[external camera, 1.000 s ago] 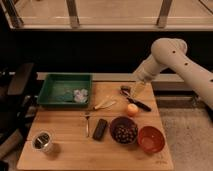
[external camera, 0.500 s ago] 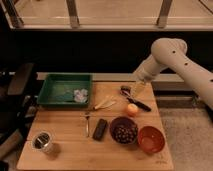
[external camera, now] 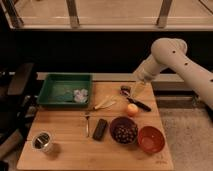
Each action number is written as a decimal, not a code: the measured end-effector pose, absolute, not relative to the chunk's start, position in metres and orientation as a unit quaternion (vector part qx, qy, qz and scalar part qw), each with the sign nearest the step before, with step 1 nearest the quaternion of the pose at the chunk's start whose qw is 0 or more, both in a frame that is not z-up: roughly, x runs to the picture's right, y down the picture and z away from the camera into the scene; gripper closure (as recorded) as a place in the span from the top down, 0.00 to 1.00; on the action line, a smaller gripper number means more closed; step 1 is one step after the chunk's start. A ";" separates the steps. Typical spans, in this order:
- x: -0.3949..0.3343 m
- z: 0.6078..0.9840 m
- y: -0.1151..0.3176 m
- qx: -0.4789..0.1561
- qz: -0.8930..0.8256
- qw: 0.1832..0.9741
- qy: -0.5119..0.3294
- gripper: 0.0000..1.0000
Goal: Place grapes in tray
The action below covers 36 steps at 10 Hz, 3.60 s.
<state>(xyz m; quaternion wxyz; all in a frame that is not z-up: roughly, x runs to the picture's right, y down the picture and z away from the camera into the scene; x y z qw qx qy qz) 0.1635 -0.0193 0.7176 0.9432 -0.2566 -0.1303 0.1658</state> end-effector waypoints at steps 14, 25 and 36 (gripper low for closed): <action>0.157 0.716 -0.010 -0.275 0.135 0.943 -0.127 0.80; 0.165 0.715 0.133 -0.384 0.054 0.907 -0.164 0.80; 0.149 0.722 0.201 -0.470 0.024 0.856 -0.214 0.80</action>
